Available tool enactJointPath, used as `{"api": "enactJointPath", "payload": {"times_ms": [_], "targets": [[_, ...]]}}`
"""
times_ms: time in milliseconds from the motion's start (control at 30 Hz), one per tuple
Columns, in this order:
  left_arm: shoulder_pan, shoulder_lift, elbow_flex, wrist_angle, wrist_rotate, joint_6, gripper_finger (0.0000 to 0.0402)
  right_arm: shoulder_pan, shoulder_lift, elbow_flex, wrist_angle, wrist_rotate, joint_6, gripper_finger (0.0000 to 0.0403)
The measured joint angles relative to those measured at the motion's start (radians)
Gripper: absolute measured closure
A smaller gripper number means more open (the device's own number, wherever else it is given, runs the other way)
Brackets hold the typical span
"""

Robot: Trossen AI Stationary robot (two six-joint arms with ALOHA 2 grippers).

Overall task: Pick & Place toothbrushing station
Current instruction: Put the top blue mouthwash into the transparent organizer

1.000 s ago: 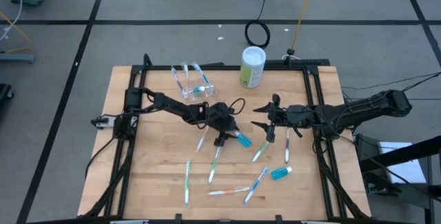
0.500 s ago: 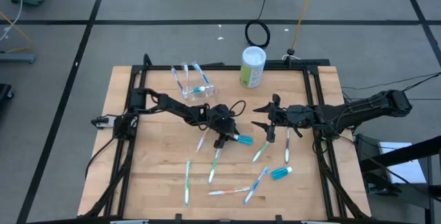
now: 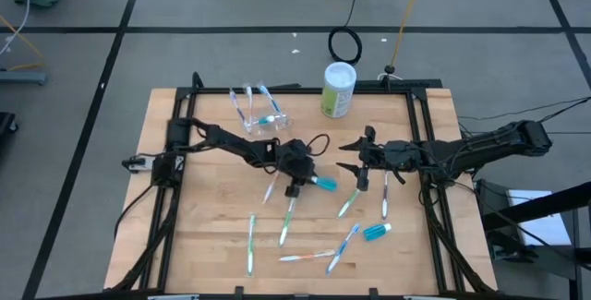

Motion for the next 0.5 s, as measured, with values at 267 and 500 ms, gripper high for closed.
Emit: {"api": "enactJointPath", "payload": {"times_ms": [267,500], "targets": [[-0.024,-0.347,0.017,-0.474,-0.51,0.204,0.0292,0.0,0.0,0.0,0.001,0.0,0.0,0.0188],[-0.024,-0.562,0.071,-0.803,-0.948,0.428,0.0294,0.0,0.0,0.0,0.0,0.0,0.0,0.0188]]}}
